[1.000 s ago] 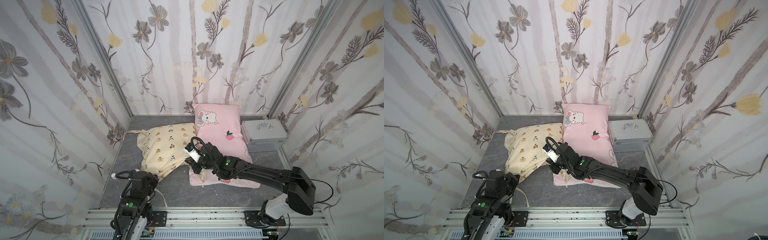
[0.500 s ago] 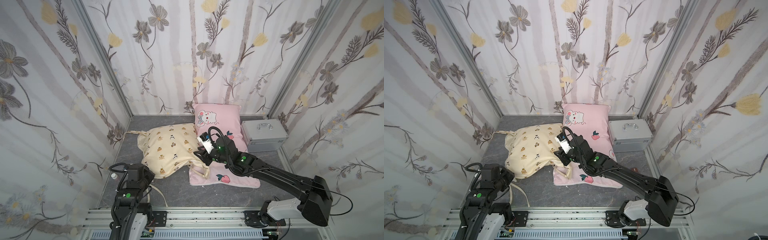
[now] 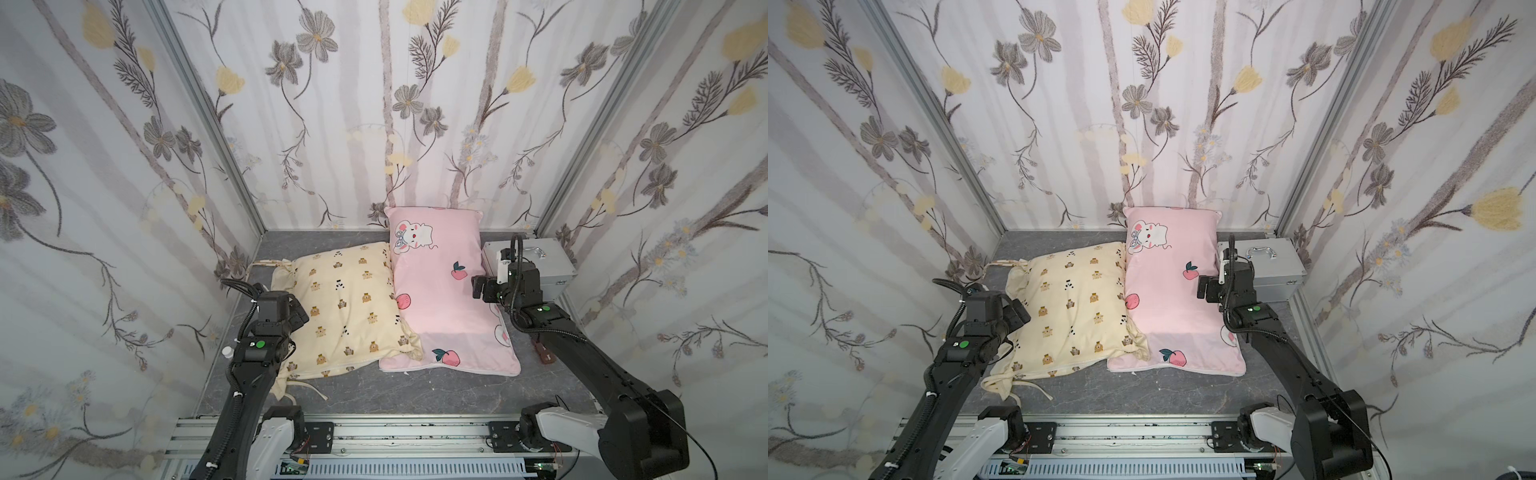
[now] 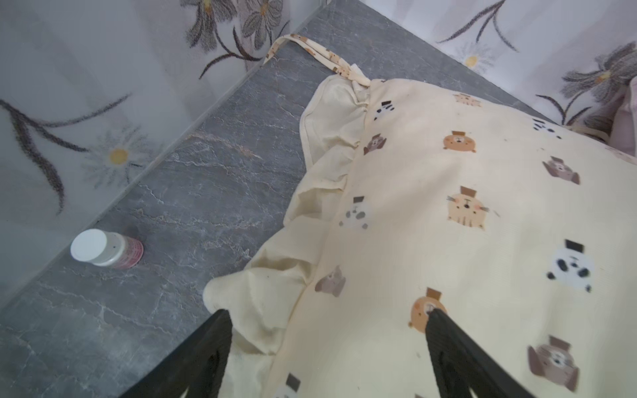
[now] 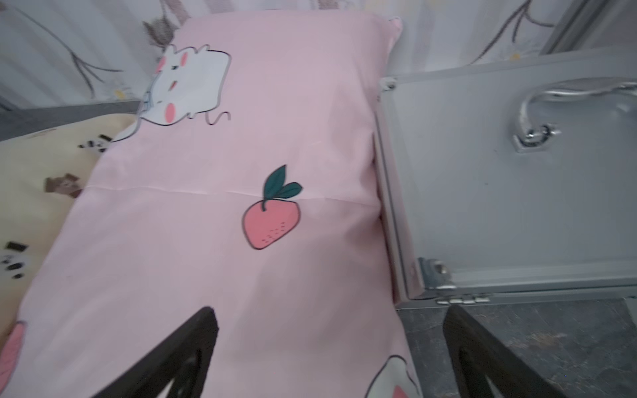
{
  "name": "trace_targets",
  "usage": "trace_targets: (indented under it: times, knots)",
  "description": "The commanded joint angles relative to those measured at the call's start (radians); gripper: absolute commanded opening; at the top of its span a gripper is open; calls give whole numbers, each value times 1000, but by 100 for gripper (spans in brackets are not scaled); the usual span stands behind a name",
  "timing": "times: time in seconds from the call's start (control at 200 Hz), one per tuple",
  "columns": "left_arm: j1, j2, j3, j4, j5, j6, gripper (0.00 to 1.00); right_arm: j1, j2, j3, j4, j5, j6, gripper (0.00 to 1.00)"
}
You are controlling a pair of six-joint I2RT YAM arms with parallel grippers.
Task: Zip up pillowcases
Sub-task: Place the pillowcase at the center of the board, then adjust the pillowcase at the center of the board, then reset both arms
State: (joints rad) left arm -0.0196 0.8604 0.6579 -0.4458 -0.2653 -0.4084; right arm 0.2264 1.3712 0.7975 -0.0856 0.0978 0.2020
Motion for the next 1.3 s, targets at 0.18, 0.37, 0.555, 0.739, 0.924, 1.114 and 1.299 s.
trace_targets:
  times: [0.18, 0.37, 0.555, 0.739, 0.924, 1.114, 1.299]
  knots:
    - [3, 227, -91, 433, -89, 135, 92, -9, 218, 60, 144, -116, 10, 100]
    - [3, 215, -184, 529, -76, 162, 92, 135, 345, 98, 161, -175, 49, 99]
    - [3, 274, -275, 761, 1, 191, 91, 210, 318, 42, 320, -316, 10, 100]
    - [1, 391, -268, 923, 68, 248, 91, 76, 151, -90, 404, -138, -35, 100]
    - [0, 452, -248, 1006, 107, 290, 91, -17, -44, -189, 448, 3, -101, 100]
    - [-5, 562, -193, 1063, 127, 347, 91, -87, -37, -365, 700, 89, -149, 100]
    - [-5, 616, -230, 1218, 121, 384, 91, -101, 6, -472, 972, 108, -163, 100]
